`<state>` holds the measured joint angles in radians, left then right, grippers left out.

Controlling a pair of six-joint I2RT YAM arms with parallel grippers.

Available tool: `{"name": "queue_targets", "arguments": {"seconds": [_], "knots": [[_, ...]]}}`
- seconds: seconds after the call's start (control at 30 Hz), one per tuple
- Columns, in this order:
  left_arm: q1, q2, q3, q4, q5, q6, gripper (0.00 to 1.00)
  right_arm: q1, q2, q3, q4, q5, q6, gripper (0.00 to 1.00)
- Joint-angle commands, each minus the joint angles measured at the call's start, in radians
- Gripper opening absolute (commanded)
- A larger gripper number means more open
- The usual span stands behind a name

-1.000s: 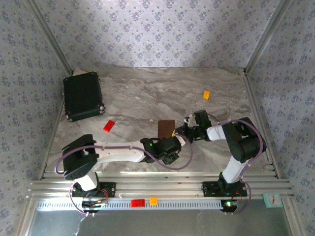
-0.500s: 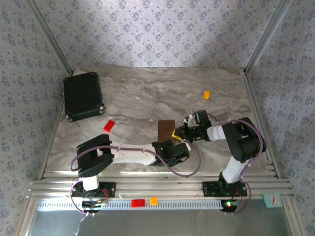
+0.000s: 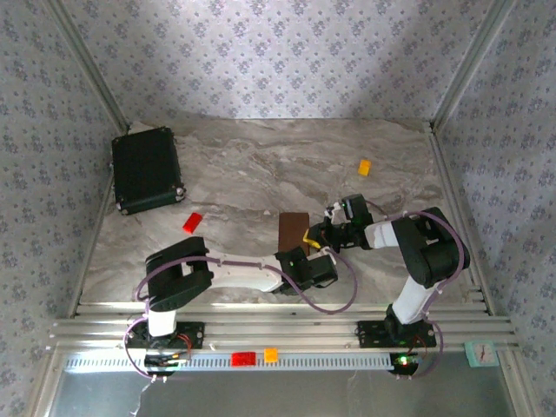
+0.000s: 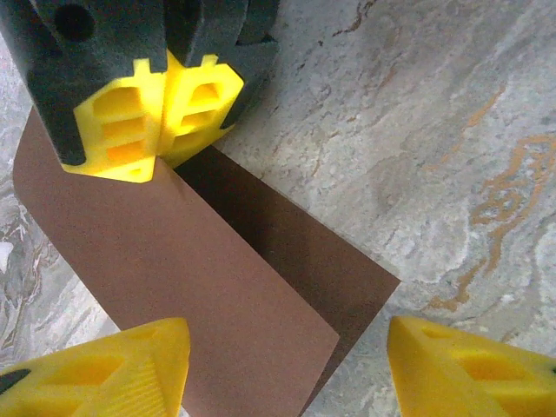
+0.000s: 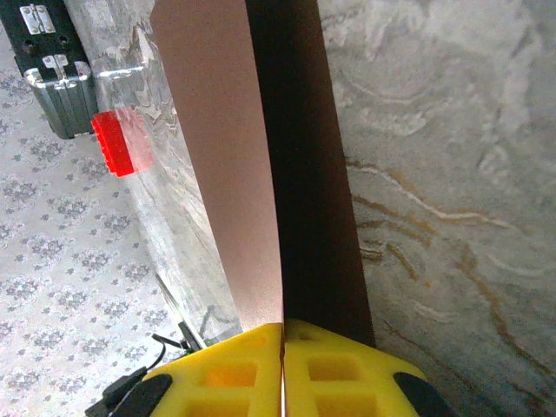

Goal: Fold a paper plane with a square sheet of paper (pick it up from the middle)

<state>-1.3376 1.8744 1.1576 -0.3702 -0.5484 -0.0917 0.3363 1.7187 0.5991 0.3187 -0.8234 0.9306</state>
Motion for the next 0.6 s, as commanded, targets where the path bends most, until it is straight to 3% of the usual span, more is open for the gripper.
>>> {"name": "queue_targets", "arguments": {"seconds": [0.0, 0.17, 0.23, 0.4, 0.57], "knots": [[-0.007, -0.029, -0.003, 0.0, -0.023, 0.007, 0.55, -0.001, -0.012, 0.011, -0.012, 0.003, 0.009, 0.13], [-0.007, -0.058, -0.039, 0.04, -0.025, 0.01, 0.34, -0.002, -0.023, 0.009, -0.016, 0.005, 0.009, 0.18], [-0.006, -0.067, -0.046, 0.047, -0.025, 0.012, 0.28, -0.004, -0.03, 0.008, -0.024, 0.009, 0.007, 0.25], [0.01, -0.082, -0.055, 0.06, 0.003, -0.007, 0.18, -0.018, -0.074, -0.005, -0.087, 0.049, -0.022, 0.39], [0.071, -0.134, -0.086, 0.1, 0.143, -0.061, 0.14, -0.065, -0.188, -0.045, -0.211, 0.161, -0.072, 0.46]]}}
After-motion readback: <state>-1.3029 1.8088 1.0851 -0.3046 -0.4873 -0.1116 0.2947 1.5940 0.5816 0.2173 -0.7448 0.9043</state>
